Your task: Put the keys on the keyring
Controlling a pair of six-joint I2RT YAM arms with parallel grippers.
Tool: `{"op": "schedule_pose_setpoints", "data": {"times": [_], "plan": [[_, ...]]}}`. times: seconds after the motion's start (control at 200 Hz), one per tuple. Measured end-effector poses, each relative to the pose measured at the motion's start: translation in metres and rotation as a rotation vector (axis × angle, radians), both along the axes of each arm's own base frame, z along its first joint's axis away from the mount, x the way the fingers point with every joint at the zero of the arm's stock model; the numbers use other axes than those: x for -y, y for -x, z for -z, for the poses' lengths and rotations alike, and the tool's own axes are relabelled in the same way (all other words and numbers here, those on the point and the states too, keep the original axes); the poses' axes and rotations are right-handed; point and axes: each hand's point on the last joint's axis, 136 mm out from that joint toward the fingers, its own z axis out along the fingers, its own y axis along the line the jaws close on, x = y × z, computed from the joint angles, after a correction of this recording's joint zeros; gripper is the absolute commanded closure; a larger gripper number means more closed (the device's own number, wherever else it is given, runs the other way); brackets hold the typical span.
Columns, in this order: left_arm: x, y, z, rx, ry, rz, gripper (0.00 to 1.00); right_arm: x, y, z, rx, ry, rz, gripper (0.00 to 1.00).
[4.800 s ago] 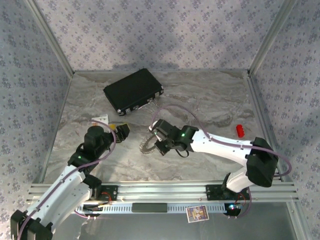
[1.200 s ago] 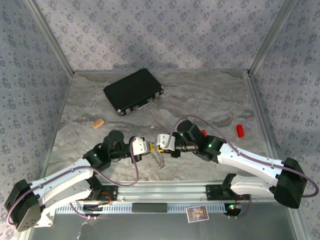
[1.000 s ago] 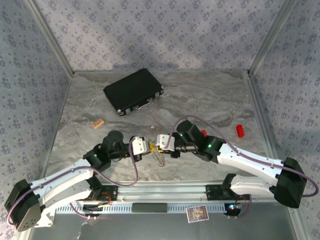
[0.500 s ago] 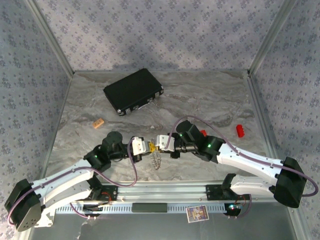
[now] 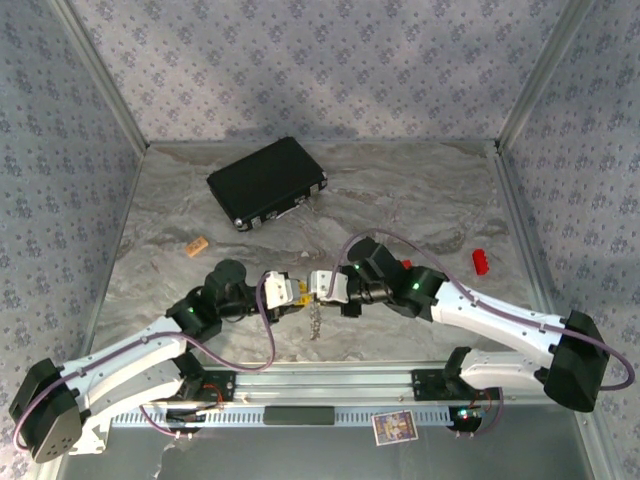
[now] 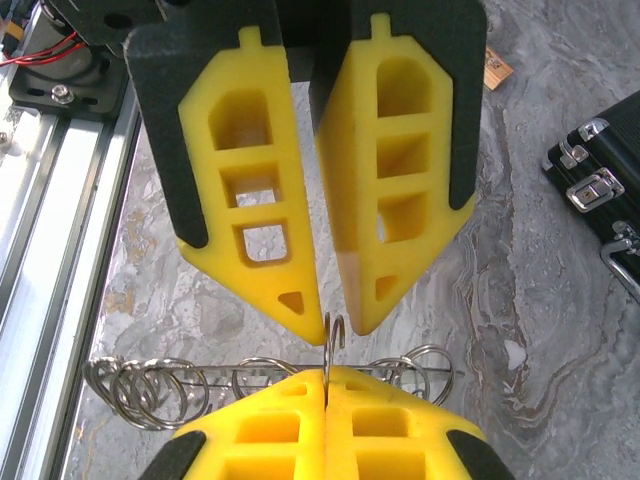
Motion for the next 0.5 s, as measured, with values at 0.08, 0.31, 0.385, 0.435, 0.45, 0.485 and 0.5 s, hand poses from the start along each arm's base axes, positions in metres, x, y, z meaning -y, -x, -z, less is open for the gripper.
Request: {"op": "schedule_pose_setpoints", "data": {"times": [0.08, 0.31, 0.385, 0.435, 0.45, 0.485, 0.5], "plan": [[-0.0001, 0.0001, -0.0006, -0.003, -0.006, 0.001, 0.82, -0.0002, 0.0004, -0.0028, 0.002, 0.016, -0.008, 1.0], [0.0018, -0.0006, 0.0045, -0.016, -0.026, 0.007, 0.82, -0.0028, 0.003, -0.0046, -0.005, 0.039, -0.025, 1.0], [0.0021, -0.0002, 0.0055, -0.02, -0.028, 0.011, 0.84, -0.0043, 0.0031, -0.003, -0.009, 0.047, -0.029, 1.0], [0.0023, 0.0004, 0.0064, -0.024, -0.03, 0.014, 0.86, -0.0049, 0.0029, -0.0023, -0.009, 0.05, -0.03, 1.0], [0.0022, 0.0004, 0.0068, -0.024, -0.031, 0.014, 0.87, -0.0049, 0.0028, -0.002, -0.009, 0.05, -0.03, 1.0], [0.0024, 0.0008, 0.007, -0.025, -0.032, 0.017, 0.89, -0.0049, 0.0028, -0.0016, -0.01, 0.052, -0.03, 1.0], [0.0024, 0.0012, 0.0073, -0.025, -0.033, 0.019, 0.9, -0.0049, 0.0029, -0.0016, -0.01, 0.052, -0.03, 1.0]]}}
